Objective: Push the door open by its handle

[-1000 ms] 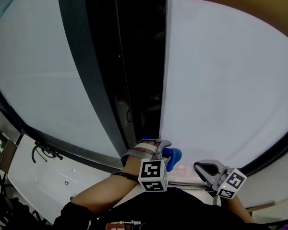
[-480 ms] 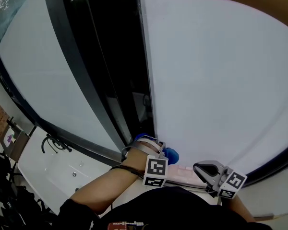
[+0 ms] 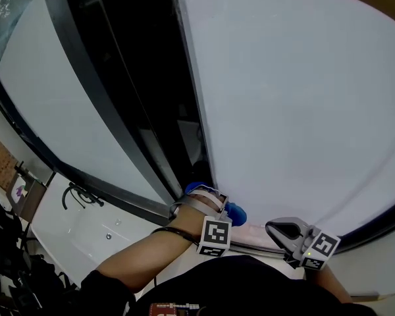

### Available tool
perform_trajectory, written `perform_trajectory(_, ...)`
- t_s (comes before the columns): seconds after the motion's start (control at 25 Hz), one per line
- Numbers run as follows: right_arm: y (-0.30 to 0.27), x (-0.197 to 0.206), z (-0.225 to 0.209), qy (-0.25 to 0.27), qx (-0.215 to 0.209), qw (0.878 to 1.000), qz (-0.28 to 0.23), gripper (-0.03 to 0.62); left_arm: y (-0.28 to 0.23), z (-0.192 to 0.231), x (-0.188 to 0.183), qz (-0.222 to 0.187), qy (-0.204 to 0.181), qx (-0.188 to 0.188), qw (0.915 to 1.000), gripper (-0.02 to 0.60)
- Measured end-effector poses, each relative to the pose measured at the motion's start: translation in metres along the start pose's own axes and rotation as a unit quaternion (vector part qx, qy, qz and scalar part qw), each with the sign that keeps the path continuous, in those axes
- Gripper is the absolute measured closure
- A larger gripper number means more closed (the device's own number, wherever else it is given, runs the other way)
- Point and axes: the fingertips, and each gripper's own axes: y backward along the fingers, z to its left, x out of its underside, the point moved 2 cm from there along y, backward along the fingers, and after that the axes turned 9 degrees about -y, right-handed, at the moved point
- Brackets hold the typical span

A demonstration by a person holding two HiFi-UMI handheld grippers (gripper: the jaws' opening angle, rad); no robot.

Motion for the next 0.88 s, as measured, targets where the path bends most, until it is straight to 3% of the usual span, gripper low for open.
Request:
perform_trajectory(0.28, -0.001, -0.012, 0.0, 0.004, -0.003, 1.0, -0.007, 0.594, -0.005, -0.01, 0.006, 0.057, -0.053, 0.02, 0.9968, 0.571)
perform_trajectory(0.44, 0.006, -0.017, 0.003, 0.008, -0.008, 1.0, -0.015, 0.594, -0.011, -0.008, 0.009, 0.064, -0.06, 0.013, 0.996, 0.571)
perform_trajectory(0.56, 0.016, -0.014, 0.002, 0.004, -0.006, 1.0, -0.02, 0.594, -0.022, -0.004, 0.018, 0.077, -0.091, 0.013, 0.9928, 0.571)
perform_trajectory(0.72, 0.032, -0.012, 0.003, 0.002, -0.009, 1.0, -0.016, 0.594, -0.043, 0.012, 0.027, 0.082, -0.099, -0.012, 0.9917, 0.569)
perform_trajectory(0.88, 0.058, -0.01, -0.004, 0.001, 0.004, 1.0, -0.011, 0.594, -0.065, 0.027, 0.035, 0.09, -0.092, -0.009, 0.9916, 0.569)
